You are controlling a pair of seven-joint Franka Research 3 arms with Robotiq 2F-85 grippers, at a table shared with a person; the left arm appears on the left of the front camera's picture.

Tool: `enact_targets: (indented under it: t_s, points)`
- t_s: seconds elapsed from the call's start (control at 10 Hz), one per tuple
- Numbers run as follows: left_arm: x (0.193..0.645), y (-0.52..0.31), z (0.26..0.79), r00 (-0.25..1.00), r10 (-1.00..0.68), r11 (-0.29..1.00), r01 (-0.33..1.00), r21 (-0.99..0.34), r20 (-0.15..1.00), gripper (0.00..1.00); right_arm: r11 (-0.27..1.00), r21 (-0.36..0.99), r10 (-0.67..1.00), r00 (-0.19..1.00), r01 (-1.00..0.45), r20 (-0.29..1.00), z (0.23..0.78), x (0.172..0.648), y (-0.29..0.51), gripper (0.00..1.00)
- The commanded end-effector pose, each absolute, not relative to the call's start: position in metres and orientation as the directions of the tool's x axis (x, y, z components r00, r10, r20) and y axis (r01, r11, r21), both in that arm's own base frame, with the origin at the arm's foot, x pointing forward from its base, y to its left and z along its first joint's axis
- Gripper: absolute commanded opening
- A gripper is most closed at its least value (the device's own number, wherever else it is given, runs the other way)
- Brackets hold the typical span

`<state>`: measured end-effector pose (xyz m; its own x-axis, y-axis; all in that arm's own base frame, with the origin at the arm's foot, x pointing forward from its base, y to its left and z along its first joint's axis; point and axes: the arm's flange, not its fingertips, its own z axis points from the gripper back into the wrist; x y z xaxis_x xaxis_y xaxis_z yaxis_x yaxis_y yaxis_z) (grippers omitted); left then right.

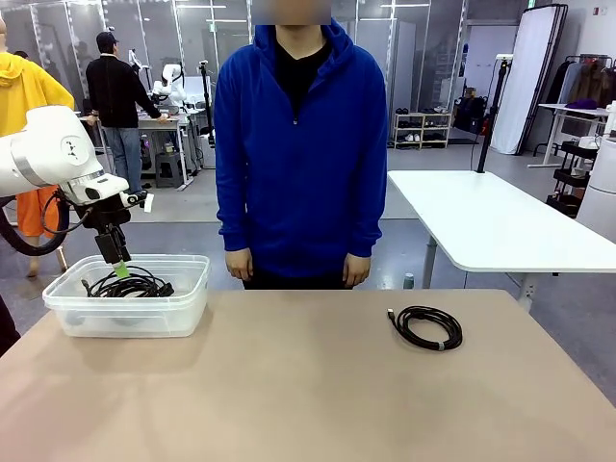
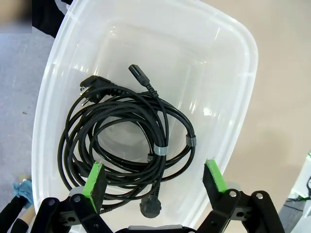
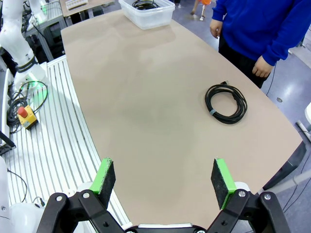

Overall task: Organize and store the cables.
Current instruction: Place the USB Extension Cable into the Organizing box.

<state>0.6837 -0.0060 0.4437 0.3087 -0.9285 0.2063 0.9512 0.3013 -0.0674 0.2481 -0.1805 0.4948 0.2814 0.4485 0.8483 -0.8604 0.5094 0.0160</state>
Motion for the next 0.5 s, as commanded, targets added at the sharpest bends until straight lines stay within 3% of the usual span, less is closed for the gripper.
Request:
enact_targets:
  t_s: [0.0,0.4]
  points:
    - [0.6837,-0.0048,0.4436,0.309,-0.929,0.302,0.951,-0.067,0.204,1.0,0.501,0.002,0.447,0.261,-0.865,0.856,0.4959,0.2484,-0.1812,1.0]
    - [0.6837,-0.0048,0.4436,0.309,-0.929,0.302,0.951,-0.067,0.204,1.0,0.501,0.002,0.447,0.261,-0.865,0.856,0.4959,0.2484,-0.1812,1.0]
